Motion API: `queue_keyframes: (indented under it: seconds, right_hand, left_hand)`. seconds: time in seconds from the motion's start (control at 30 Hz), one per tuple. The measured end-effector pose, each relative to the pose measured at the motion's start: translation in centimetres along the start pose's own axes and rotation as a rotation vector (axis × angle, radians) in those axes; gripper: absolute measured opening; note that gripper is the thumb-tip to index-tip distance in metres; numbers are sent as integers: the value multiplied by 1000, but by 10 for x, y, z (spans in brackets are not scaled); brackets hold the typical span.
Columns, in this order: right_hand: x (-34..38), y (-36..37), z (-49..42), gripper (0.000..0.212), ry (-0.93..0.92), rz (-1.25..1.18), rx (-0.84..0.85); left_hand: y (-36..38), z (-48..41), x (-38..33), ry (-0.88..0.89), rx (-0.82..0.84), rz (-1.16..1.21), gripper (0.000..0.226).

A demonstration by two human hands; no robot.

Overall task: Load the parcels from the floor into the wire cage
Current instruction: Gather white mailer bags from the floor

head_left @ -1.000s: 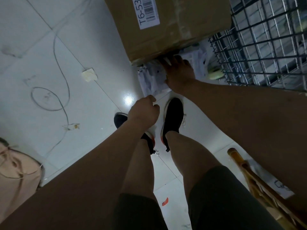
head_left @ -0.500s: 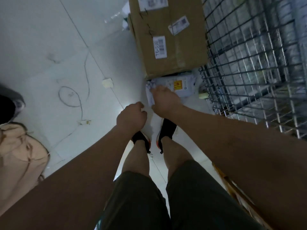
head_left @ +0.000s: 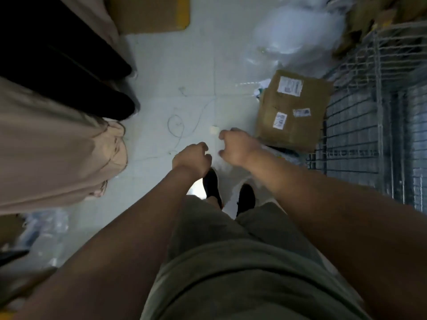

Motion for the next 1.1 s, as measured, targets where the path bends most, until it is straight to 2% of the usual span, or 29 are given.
queue_keyframes:
  seconds: [0.17,0.37,0.6,0.87,1.1]
  right_hand:
    - [94,4,24,46,-263,179,81]
    - [212,51,73,50,-572,362,203]
    - [353,150,172,43,-867,346,463]
    - [468,292,267,55,-1039,577,611]
    - [533,381,295,65,-1120,705,680]
  left_hand:
    - [-20,73,86,-257,-100,194,44]
    - [-14,174,204,-553,-217,377,44]
    - [31,311,321,-867,-406,741,43]
    - [125,446,432,-1145,-398,843,41]
    - [168,510,512,-1330,-358,901,41]
Point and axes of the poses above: each hand's wrist, its own z-axis away from the middle knuckle, its own y-axis out of the palm, x = y × z, the point moved 9 cm from there along -z, towards the middle knuckle, and after that the axes turned 10 degrees about -x, right-handed, at the moved point
